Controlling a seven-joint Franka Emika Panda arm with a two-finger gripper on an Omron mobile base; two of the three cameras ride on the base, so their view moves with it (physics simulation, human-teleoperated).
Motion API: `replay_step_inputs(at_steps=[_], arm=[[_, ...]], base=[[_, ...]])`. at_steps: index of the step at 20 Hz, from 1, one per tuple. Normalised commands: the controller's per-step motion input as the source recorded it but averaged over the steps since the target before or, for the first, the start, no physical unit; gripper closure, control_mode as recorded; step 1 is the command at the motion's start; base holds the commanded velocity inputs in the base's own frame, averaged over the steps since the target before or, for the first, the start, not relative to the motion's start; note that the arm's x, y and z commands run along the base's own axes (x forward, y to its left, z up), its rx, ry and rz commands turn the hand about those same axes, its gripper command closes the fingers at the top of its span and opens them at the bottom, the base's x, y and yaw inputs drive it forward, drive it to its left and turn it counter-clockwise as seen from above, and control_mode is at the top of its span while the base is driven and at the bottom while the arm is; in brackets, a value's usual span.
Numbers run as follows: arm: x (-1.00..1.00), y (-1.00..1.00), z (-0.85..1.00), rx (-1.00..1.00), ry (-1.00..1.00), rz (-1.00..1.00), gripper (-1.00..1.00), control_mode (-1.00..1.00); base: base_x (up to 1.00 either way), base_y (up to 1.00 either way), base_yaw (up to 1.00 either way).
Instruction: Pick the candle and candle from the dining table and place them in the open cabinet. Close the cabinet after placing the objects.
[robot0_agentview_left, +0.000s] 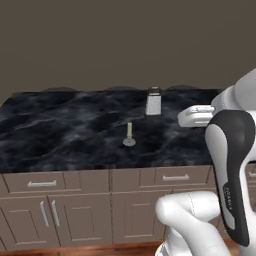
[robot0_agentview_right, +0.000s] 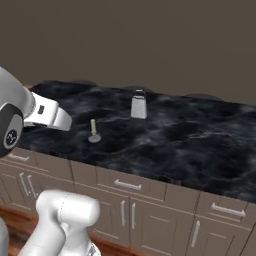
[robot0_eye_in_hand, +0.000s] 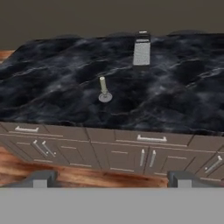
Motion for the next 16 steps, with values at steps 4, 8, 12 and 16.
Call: replay_step_inputs(at_steps=[4, 8, 12, 16], arm=[[0.00, 0.00, 0.00, 0.00, 0.00, 0.00, -1.00, 1.00], [0.00, 0.00, 0.00, 0.00, 0.00, 0.00, -1.00, 1.00], [0.00, 0.00, 0.00, 0.00, 0.00, 0.00, -1.00, 1.00], [0.00, 0.00, 0.00, 0.00, 0.00, 0.00, -1.00, 1.00]], base=[[0.38, 0.39, -0.20], [0.16, 0.51, -0.18], [0.00, 0.47, -0.19], [0.00, 0.41, -0.17]])
